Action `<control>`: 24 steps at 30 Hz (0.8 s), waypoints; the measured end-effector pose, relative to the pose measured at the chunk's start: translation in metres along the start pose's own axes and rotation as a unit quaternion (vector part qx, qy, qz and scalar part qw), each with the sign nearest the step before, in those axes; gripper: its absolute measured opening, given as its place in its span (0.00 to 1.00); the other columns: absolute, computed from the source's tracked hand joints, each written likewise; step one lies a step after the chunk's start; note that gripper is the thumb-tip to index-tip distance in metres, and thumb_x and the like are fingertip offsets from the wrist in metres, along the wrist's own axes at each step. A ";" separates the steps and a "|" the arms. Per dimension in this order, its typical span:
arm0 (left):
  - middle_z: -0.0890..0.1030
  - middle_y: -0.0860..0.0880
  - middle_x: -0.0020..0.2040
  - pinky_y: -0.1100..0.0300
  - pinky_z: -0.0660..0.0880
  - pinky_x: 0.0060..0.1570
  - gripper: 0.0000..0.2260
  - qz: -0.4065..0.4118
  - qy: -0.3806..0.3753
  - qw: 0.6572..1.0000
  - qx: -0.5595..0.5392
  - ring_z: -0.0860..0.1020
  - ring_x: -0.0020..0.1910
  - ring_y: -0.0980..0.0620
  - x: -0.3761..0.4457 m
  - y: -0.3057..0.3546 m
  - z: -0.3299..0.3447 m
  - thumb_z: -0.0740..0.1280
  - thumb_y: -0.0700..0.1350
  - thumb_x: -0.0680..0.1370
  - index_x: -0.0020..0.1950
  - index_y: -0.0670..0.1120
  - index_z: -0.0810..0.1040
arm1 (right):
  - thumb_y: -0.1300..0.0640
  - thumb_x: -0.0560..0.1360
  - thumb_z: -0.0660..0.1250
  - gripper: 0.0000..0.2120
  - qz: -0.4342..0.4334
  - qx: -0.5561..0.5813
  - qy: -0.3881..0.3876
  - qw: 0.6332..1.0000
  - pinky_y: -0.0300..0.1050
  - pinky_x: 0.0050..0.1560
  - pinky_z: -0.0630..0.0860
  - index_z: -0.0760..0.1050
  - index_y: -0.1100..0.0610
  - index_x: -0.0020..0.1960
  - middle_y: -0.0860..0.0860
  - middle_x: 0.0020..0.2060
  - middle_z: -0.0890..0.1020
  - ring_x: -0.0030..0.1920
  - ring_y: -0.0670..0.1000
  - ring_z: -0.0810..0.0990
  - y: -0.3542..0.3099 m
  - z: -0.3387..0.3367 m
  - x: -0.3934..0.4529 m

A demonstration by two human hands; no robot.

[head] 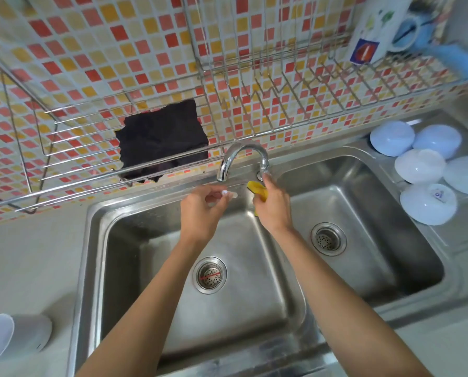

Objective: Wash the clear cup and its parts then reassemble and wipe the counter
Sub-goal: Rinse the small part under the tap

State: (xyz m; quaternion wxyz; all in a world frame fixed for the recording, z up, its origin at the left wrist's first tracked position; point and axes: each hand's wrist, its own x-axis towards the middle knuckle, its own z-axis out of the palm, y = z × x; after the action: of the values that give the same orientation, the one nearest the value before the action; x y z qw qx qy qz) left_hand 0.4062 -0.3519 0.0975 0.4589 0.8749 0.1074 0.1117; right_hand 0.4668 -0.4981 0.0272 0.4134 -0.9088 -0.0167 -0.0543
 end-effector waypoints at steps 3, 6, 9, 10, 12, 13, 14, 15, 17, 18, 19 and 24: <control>0.83 0.55 0.40 0.61 0.76 0.46 0.07 0.013 -0.004 1.000 0.007 0.80 0.42 0.53 -0.001 0.001 -0.001 0.72 0.45 0.75 0.42 0.58 0.81 | 0.63 0.73 0.67 0.26 0.000 -0.005 -0.007 1.000 0.50 0.54 0.74 0.69 0.59 0.70 0.58 0.59 0.81 0.56 0.61 0.79 0.002 -0.001 0.001; 0.84 0.52 0.43 0.58 0.77 0.48 0.02 0.011 -0.003 1.000 0.008 0.80 0.43 0.52 -0.001 0.002 -0.003 0.72 0.45 0.75 0.45 0.53 0.83 | 0.64 0.73 0.67 0.27 0.010 0.028 0.004 1.000 0.47 0.56 0.73 0.69 0.58 0.71 0.57 0.59 0.81 0.57 0.60 0.79 0.003 -0.007 -0.003; 0.84 0.51 0.44 0.58 0.78 0.49 0.06 0.016 0.004 1.000 0.009 0.80 0.43 0.53 -0.001 0.001 -0.004 0.72 0.45 0.75 0.51 0.47 0.84 | 0.63 0.73 0.67 0.28 0.033 0.068 0.031 0.997 0.45 0.60 0.71 0.68 0.58 0.72 0.57 0.62 0.79 0.61 0.57 0.77 0.006 -0.014 -0.011; 0.84 0.51 0.45 0.58 0.78 0.49 0.06 0.019 0.002 1.000 0.011 0.80 0.43 0.54 -0.002 0.000 -0.004 0.72 0.45 0.75 0.51 0.47 0.84 | 0.63 0.73 0.67 0.28 0.044 0.076 0.032 0.996 0.45 0.61 0.70 0.68 0.58 0.72 0.57 0.63 0.78 0.62 0.57 0.77 0.009 -0.016 -0.014; 0.83 0.51 0.45 0.57 0.78 0.50 0.06 0.019 -0.002 1.000 0.011 0.80 0.43 0.53 -0.002 0.000 -0.004 0.71 0.46 0.75 0.51 0.48 0.84 | 0.63 0.73 0.67 0.28 0.056 0.085 0.030 0.994 0.43 0.63 0.68 0.68 0.59 0.72 0.57 0.65 0.77 0.64 0.55 0.76 0.013 -0.018 -0.021; 0.83 0.50 0.45 0.56 0.78 0.50 0.06 0.016 -0.004 1.000 0.011 0.80 0.44 0.53 -0.002 0.001 -0.003 0.71 0.46 0.75 0.51 0.47 0.84 | 0.63 0.72 0.68 0.28 0.056 0.085 0.030 0.994 0.43 0.64 0.68 0.68 0.59 0.72 0.56 0.65 0.77 0.64 0.55 0.75 0.015 -0.018 -0.024; 0.84 0.50 0.45 0.55 0.78 0.50 0.07 0.014 -0.003 1.000 0.013 0.80 0.44 0.52 -0.001 0.002 -0.002 0.71 0.46 0.75 0.52 0.47 0.84 | 0.63 0.72 0.68 0.28 0.054 0.082 0.032 0.995 0.43 0.64 0.68 0.68 0.59 0.72 0.56 0.65 0.76 0.64 0.55 0.75 0.016 -0.019 -0.027; 0.84 0.49 0.45 0.55 0.78 0.50 0.08 0.012 -0.004 1.000 0.015 0.80 0.44 0.52 0.000 0.003 -0.001 0.71 0.47 0.76 0.53 0.46 0.84 | 0.63 0.72 0.68 0.28 0.055 0.082 0.035 0.995 0.43 0.64 0.68 0.68 0.59 0.71 0.56 0.65 0.77 0.63 0.55 0.76 0.018 -0.019 -0.029; 0.83 0.49 0.45 0.55 0.78 0.50 0.09 0.011 -0.005 1.000 0.021 0.80 0.44 0.52 0.003 0.007 0.000 0.71 0.47 0.76 0.52 0.45 0.83 | 0.63 0.72 0.67 0.27 0.072 0.098 0.032 0.992 0.45 0.64 0.70 0.69 0.56 0.71 0.56 0.63 0.78 0.61 0.55 0.77 0.020 -0.019 -0.032; 0.83 0.49 0.44 0.56 0.78 0.49 0.09 0.011 -0.004 1.000 0.023 0.80 0.43 0.52 0.004 0.009 0.001 0.71 0.47 0.76 0.52 0.44 0.83 | 0.62 0.72 0.67 0.27 0.086 0.117 0.028 0.989 0.48 0.64 0.72 0.69 0.54 0.71 0.56 0.61 0.80 0.59 0.55 0.78 0.022 -0.019 -0.033; 0.83 0.49 0.44 0.56 0.78 0.49 0.09 0.010 -0.001 1.000 0.023 0.80 0.43 0.52 0.005 0.010 0.001 0.71 0.47 0.76 0.51 0.44 0.83 | 0.61 0.72 0.66 0.27 0.104 0.140 0.024 0.984 0.50 0.63 0.73 0.69 0.53 0.71 0.55 0.59 0.80 0.58 0.55 0.79 0.023 -0.019 -0.034; 0.84 0.49 0.46 0.55 0.78 0.50 0.09 0.025 0.007 0.999 0.028 0.81 0.44 0.52 0.004 0.003 -0.005 0.71 0.47 0.76 0.52 0.45 0.84 | 0.61 0.74 0.68 0.24 0.185 0.252 0.042 0.949 0.45 0.59 0.75 0.71 0.51 0.69 0.48 0.63 0.77 0.52 0.47 0.79 0.029 -0.026 -0.036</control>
State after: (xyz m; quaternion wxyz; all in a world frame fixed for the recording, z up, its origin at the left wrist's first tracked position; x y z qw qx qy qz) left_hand 0.4092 -0.3487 0.1032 0.4309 0.8888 0.0920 0.1264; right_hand 0.4306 -0.5360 0.0186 0.6322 -0.7588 0.1562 -0.0088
